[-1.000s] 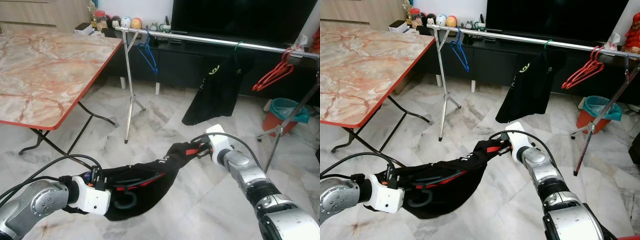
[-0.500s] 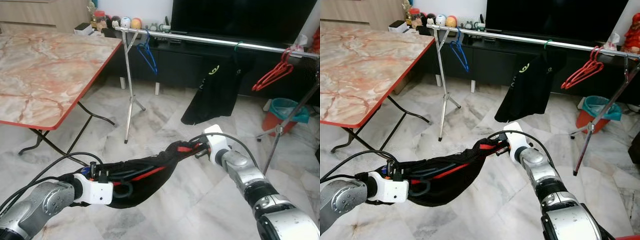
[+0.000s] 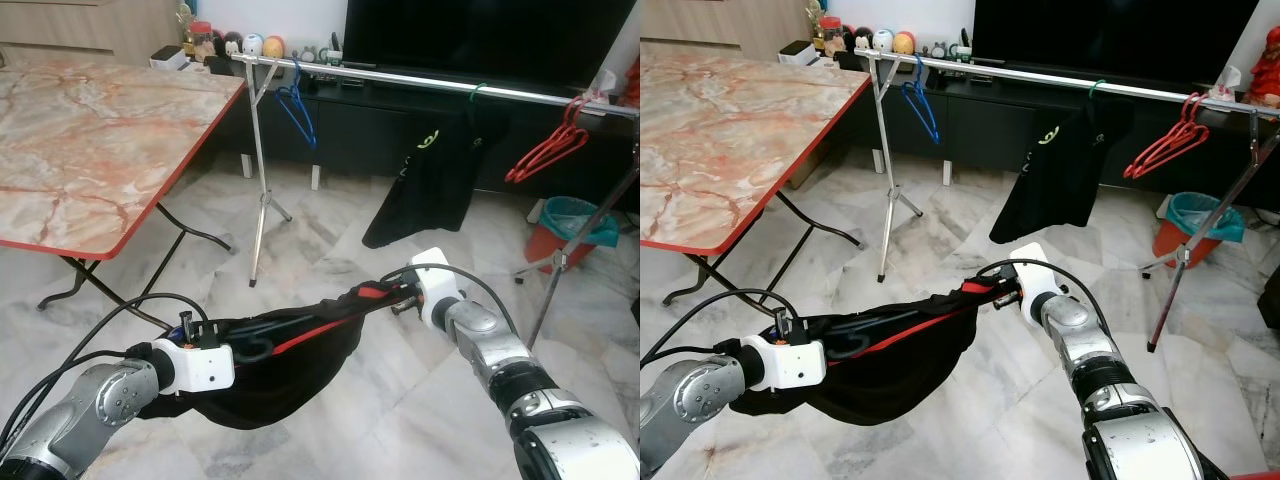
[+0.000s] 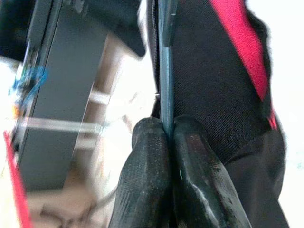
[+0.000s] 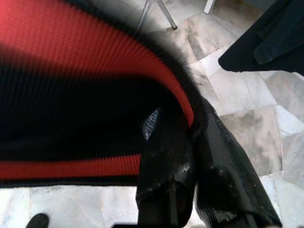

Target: Hang hanger

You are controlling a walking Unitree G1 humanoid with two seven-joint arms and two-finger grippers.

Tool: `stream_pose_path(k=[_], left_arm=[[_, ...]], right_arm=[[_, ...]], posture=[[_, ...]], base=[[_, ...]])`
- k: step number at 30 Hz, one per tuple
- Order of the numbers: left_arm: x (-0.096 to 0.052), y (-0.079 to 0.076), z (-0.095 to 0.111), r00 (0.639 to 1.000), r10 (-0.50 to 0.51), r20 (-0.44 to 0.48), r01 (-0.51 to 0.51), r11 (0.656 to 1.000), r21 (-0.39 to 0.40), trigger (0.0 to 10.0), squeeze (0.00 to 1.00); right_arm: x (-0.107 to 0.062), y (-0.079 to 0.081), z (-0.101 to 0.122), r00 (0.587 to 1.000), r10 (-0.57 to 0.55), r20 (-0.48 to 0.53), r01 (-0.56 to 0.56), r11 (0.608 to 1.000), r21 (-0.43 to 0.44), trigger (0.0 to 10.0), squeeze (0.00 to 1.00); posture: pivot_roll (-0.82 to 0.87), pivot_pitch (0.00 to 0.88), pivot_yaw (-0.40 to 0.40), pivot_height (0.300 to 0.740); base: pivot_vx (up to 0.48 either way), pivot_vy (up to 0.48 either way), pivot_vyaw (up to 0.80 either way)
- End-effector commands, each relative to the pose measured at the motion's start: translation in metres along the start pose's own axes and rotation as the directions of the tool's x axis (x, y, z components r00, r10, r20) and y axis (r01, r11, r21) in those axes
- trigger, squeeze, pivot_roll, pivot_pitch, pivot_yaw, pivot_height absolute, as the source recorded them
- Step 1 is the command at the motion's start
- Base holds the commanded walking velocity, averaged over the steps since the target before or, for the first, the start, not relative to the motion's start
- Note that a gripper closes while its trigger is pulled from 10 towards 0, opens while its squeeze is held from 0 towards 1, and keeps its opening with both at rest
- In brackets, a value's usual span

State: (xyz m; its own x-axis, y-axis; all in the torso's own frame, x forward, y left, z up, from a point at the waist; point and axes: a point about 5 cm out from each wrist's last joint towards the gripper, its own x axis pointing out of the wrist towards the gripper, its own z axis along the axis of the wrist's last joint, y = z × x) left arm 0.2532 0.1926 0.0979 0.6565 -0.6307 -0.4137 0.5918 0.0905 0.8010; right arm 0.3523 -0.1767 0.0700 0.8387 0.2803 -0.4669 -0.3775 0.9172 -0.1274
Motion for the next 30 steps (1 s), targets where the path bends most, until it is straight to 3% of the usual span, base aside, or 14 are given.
stream_pose_path(k=[1,2,4,13,18,21,30], left_arm=[[-0.006,-0.001,0.003,0.998,-0.042,0.039,0.041,0.998,0.039,10.0,0.0],[-0.009,-0.005,0.005,0.993,-0.097,0.071,0.09,0.992,0.09,10.0,0.0],[-0.011,-0.006,0.008,0.988,-0.113,0.109,0.103,0.99,0.095,10.0,0.0],[-0.016,0.001,0.019,0.97,-0.101,0.219,0.082,0.992,0.095,10.0,0.0],[-0.017,0.011,0.027,0.956,-0.029,0.292,0.009,0.998,0.07,10.0,0.0],[-0.017,0.013,0.03,0.95,-0.017,0.312,-0.001,0.998,0.058,10.0,0.0],[-0.021,0.011,0.036,0.929,-0.073,0.363,0.032,0.992,0.12,10.0,0.0]], right_arm=[[-0.003,-0.011,0.006,0.999,-0.044,0.024,0.043,0.999,0.007,0.0,0.0],[-0.003,-0.011,0.006,0.999,-0.044,0.022,0.043,0.999,0.005,0.0,0.0],[-0.003,-0.01,0.005,0.999,-0.044,0.02,0.044,0.999,0.004,0.0,0.0],[-0.002,-0.009,0.002,0.999,-0.044,0.01,0.044,0.999,0.004,0.0,0.0],[-0.004,-0.011,-0.001,0.999,-0.047,0.002,0.047,0.999,0.001,0.0,0.0],[-0.004,-0.011,-0.001,0.999,-0.047,0.001,0.047,0.999,0.003,0.0,0.0],[-0.003,-0.01,-0.004,0.999,-0.046,-0.006,0.046,0.999,0.003,0.0,0.0]], posture=[[0.13,0.0,-0.066,0.74],[0.13,0.0,-0.066,0.74],[0.13,0.0,-0.066,0.74],[0.13,0.0,-0.067,0.74],[0.13,0.0,-0.068,0.74],[0.13,0.0,-0.068,0.74],[0.14,0.0,-0.067,0.74]], base=[[0.0,0.0,0.0],[0.0,0.0,0.0],[0.0,0.0,0.0],[0.0,0.0,0.0],[0.0,0.0,0.0],[0.0,0.0,0.0],[0.0,0.0,0.0]])
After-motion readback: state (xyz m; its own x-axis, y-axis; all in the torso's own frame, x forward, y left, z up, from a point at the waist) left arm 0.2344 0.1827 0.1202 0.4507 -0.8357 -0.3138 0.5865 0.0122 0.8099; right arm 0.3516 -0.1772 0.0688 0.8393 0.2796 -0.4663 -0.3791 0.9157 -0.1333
